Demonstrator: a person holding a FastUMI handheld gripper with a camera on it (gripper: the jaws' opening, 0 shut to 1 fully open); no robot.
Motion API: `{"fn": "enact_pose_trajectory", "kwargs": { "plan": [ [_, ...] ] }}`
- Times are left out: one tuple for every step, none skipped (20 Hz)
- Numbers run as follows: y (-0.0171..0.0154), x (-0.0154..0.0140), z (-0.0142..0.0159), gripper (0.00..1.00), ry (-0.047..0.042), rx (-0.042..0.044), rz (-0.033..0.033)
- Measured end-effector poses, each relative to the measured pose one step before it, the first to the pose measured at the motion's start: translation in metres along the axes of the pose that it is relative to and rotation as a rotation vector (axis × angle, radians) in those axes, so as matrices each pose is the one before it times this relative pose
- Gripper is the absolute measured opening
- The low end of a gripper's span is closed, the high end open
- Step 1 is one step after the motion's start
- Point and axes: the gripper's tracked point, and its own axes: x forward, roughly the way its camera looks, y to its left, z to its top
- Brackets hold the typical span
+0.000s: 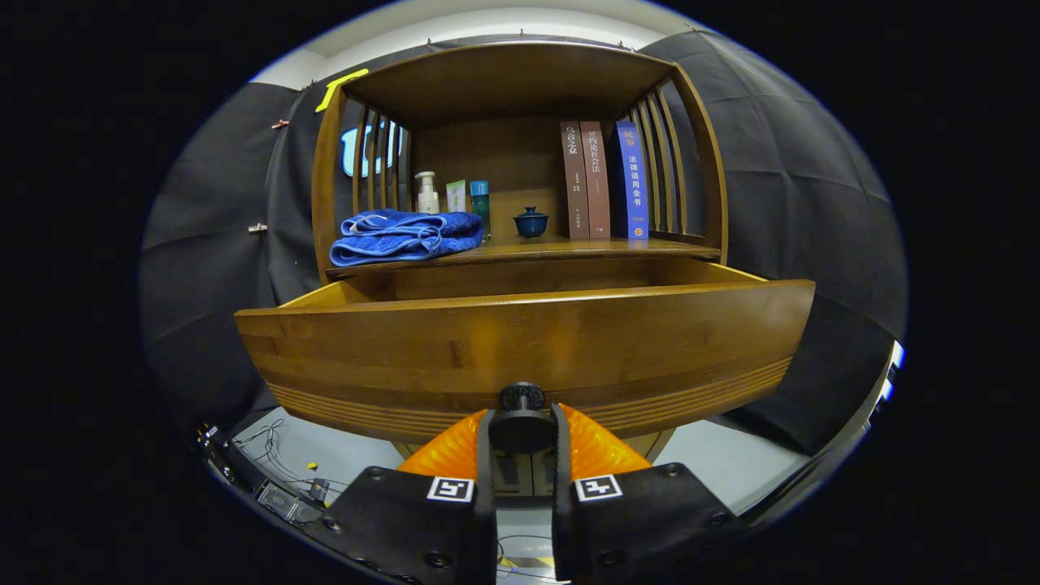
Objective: Pull open the drawer, take out the items inside it, and place them on the countertop above the cabinet.
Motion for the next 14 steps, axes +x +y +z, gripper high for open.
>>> {"fn": "enact_pose_trajectory", "kwargs": {
  "plan": [
    [0.00045, 0.00018, -0.00238, 0.31, 0.00322, 0.00040, -0.00074],
    [-0.00050, -0.00014, -0.00332, 0.31, 0.00394, -0.00202, -0.00117],
    [-0.00062, -0.00024, -0.00015, 0.31, -0.00491, -0.00026, -0.00032],
    [-0.00028, 0.00094, 0.00193, 0.31, 0.00075, -0.00223, -0.00091],
    [0.00100, -0.00153, -0.00238, 0.31, -0.00262, -0.00581, -0.00124],
    [-0.00045, 0.00168, -0.00025, 0.31, -0.00262, -0.00139, -0.00064],
    [-0.00021, -0.00079, 0.00070, 0.31, -0.00163, 0.00087, -0.00038],
    [0.00007, 0.00055, -0.00014, 0.31, -0.00068, -0.00248, -0.00141],
    [-0.00018, 0.00020, -0.00025, 0.31, -0.00125, -0.00403, -0.00217],
    [-0.00026, -0.00066, 0.00080, 0.31, 0.00044, -0.00005, -0.00111],
    [0.00005, 0.00024, -0.00104, 0.31, 0.00086, 0.00169, 0.00007],
    [-0.00003, -0.00018, 0.00013, 0.31, 0.00090, 0.00137, 0.00089],
    [0.00067, -0.00027, 0.00218, 0.33, 0.00293, 0.00001, 0.00294],
    [0.00039, 0.00167, -0.00296, 0.38, 0.00366, -0.00282, 0.00331]
  ]
}}
